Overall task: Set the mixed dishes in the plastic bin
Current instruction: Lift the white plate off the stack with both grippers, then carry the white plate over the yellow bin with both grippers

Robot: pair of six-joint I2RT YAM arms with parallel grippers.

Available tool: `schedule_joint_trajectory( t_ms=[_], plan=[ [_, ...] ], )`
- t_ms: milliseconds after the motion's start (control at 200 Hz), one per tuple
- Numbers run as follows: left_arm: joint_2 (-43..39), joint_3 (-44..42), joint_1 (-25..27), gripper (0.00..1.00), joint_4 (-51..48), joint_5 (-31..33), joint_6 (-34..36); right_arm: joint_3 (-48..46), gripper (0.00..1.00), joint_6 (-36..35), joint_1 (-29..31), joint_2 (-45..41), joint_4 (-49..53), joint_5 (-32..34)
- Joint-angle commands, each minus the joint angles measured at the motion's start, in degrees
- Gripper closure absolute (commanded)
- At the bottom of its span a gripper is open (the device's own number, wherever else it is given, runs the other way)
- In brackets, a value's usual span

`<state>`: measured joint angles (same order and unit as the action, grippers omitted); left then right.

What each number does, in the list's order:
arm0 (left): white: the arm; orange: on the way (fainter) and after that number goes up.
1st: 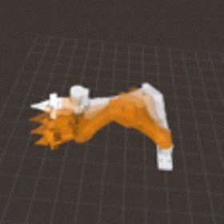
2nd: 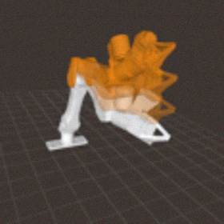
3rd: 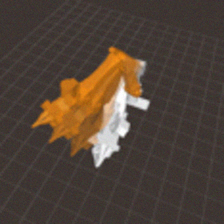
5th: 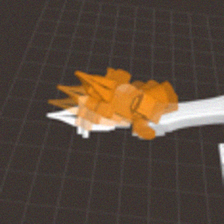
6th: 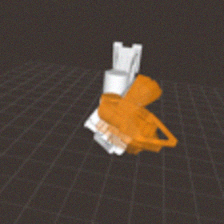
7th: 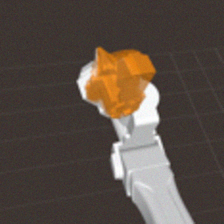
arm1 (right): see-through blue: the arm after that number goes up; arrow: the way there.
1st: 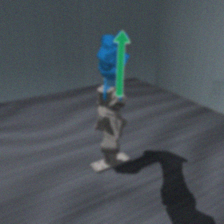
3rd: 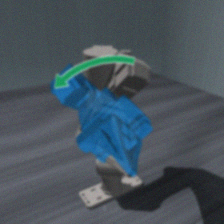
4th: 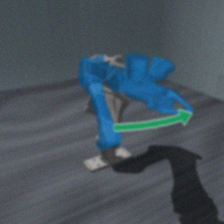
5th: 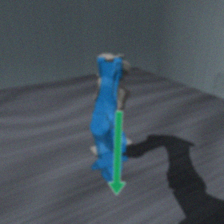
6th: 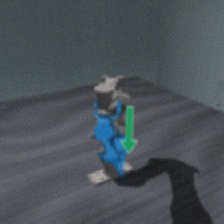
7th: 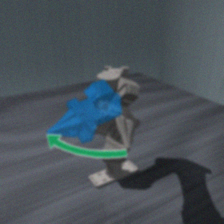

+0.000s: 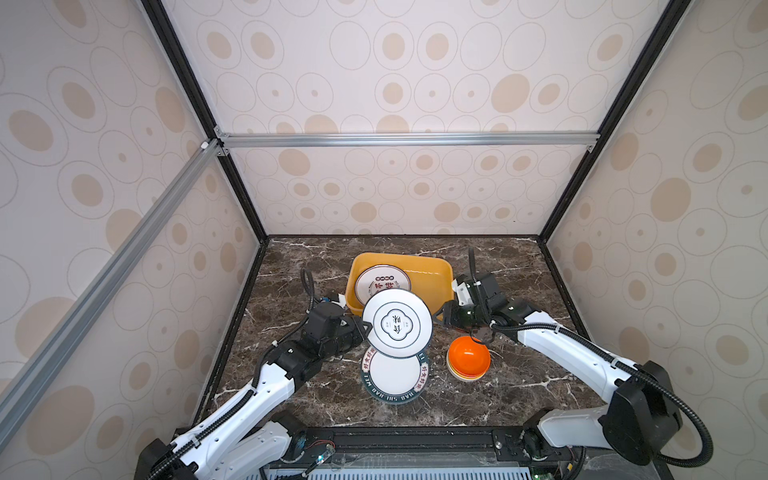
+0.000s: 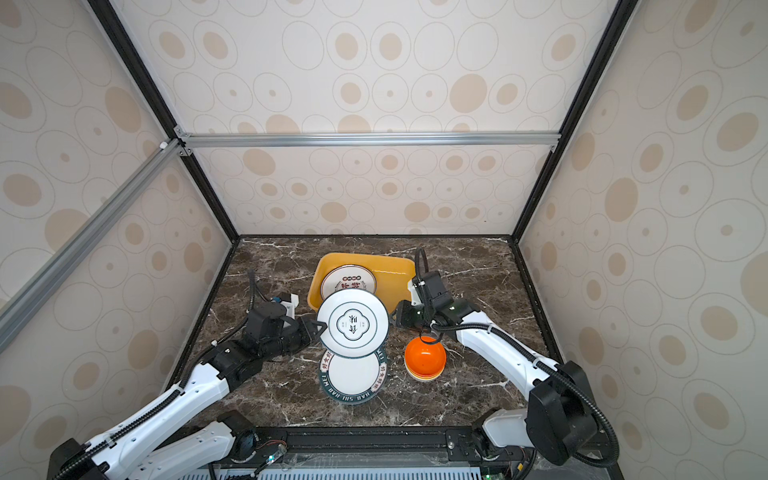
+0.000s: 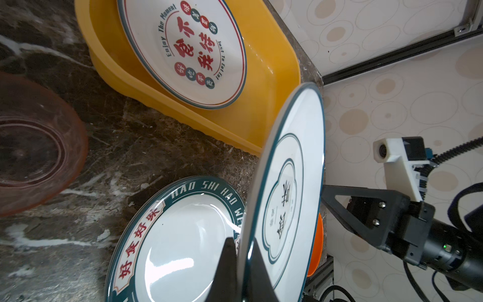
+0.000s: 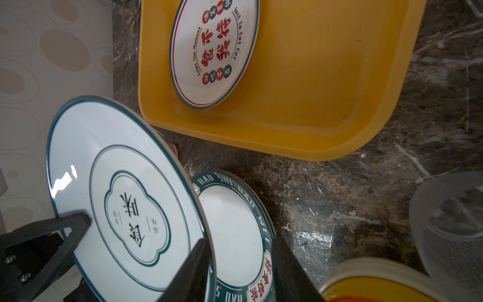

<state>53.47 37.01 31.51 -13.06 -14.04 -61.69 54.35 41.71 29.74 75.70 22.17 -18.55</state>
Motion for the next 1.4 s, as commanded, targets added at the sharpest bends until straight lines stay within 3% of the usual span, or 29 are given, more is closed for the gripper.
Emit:
schedule_joint_trajectory(
  t_ms=[0,235,555,905,1075,1225,1396],
  plan=[
    [0.46,3.32,-1.20,1.00,7.48,-4.15,-0.49,-2.26,0.58,3.06,-1.03,-2.32,-5.73,-3.31],
    [1.94,4.04,-1.89,1.00,9.69,-5.78,-1.21,-4.39,0.59,5.48,-2.66,-3.29,-11.51,-6.73],
    [3.13,3.12,-2.50,1.00,14.14,-8.27,-3.31,-4.79,0.68,6.27,-3.23,-2.66,-14.00,-9.30],
    [4.18,2.19,-3.38,0.98,17.28,-9.92,-4.23,-5.04,0.94,6.28,-3.57,-3.28,-15.75,-9.58],
    [4.23,2.09,-4.10,0.87,17.33,-10.07,-4.07,-4.33,1.00,6.00,-3.80,-3.37,-16.07,-9.40],
    [3.58,2.04,-4.76,0.58,16.43,-9.52,-3.62,-2.81,1.00,5.79,-4.07,-2.65,-15.32,-8.63],
    [1.65,1.69,-5.40,0.45,13.53,-8.03,-2.74,-0.65,1.00,5.74,-4.47,-1.40,-14.96,-7.10]
  ],
)
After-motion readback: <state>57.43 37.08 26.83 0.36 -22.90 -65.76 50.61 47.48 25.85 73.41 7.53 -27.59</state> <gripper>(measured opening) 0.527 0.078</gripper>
